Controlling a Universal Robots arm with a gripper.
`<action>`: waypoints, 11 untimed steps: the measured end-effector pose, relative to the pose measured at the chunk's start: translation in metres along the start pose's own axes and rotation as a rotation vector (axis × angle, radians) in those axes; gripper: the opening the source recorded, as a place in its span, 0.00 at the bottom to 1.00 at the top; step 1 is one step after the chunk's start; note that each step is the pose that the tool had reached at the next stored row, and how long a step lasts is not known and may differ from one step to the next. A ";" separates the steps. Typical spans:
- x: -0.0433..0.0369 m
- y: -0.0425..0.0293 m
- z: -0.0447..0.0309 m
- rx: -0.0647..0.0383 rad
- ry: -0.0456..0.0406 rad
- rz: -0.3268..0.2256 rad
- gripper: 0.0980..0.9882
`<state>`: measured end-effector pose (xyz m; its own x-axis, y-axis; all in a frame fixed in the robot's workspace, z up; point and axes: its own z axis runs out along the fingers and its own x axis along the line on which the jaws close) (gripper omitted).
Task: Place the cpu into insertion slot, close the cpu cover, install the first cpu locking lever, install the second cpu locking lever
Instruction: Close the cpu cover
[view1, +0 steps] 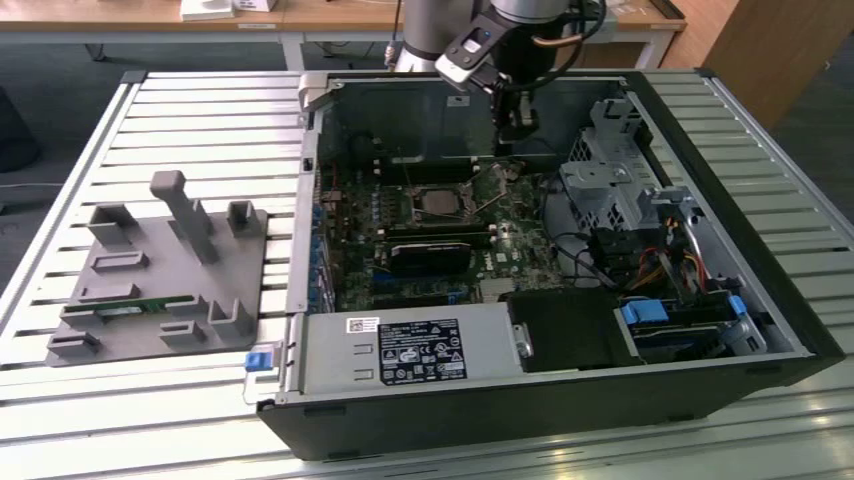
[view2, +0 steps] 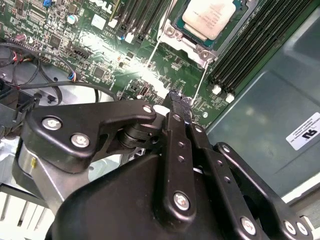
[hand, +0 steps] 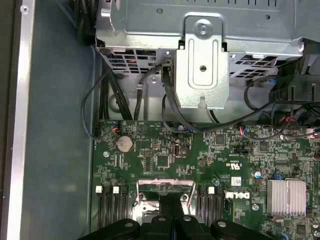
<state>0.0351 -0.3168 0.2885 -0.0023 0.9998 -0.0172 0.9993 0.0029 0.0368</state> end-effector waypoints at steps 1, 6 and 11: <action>0.0000 0.0006 0.0002 0.000 0.0000 0.000 0.01; 0.0000 0.0037 0.0012 0.000 0.0000 0.000 0.01; 0.0000 0.0071 0.0023 0.000 0.0001 0.000 0.01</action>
<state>0.0423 -0.3168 0.2864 -0.0022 0.9999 -0.0171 0.9993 0.0029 0.0368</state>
